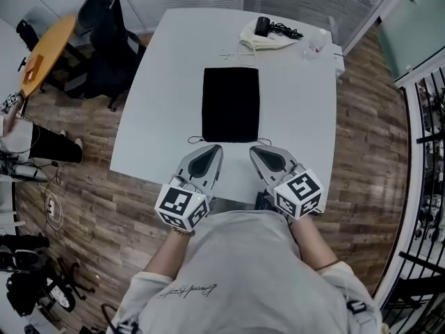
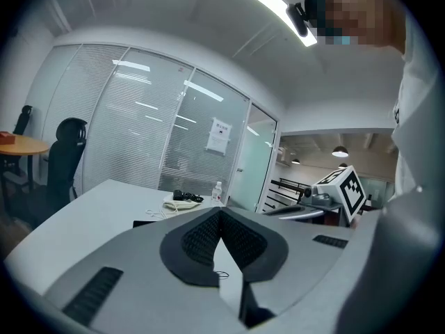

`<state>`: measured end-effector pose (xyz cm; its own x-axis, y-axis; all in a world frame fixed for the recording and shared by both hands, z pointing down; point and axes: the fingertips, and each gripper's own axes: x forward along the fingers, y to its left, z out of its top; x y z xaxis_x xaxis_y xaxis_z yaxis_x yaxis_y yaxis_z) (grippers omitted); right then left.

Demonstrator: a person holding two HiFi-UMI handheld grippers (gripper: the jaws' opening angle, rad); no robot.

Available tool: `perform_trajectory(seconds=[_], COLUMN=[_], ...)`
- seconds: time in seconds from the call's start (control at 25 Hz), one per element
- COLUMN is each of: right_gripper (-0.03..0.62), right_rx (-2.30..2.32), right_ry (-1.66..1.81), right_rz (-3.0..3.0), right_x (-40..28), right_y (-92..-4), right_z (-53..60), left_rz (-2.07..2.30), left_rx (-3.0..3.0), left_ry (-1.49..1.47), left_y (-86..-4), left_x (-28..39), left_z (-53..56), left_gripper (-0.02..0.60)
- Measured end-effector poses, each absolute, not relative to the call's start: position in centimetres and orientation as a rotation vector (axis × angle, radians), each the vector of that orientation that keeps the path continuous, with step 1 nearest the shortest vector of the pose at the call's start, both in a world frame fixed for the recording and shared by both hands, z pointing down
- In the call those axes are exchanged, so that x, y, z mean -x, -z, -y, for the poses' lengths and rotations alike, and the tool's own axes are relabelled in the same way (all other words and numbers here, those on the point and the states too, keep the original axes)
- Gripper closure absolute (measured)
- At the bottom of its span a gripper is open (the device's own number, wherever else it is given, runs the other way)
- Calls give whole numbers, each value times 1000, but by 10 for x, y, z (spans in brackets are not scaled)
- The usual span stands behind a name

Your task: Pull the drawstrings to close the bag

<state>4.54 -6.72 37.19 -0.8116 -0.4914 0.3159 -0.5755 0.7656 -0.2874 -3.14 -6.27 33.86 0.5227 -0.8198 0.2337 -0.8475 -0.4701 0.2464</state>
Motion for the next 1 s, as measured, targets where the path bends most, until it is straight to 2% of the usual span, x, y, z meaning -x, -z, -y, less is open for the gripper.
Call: perform_trajectory(seconds=[1.0], right_gripper=[572], right_rx=[-1035], right_ry=[-585], right_rz=[2573], right_x=[-39], right_y=[-399], right_z=[88], left_rz=[1183], left_rx=[-2461], left_ry=[-249], left_y=[-375], left_x=[66], left_z=[93], left_gripper=[571])
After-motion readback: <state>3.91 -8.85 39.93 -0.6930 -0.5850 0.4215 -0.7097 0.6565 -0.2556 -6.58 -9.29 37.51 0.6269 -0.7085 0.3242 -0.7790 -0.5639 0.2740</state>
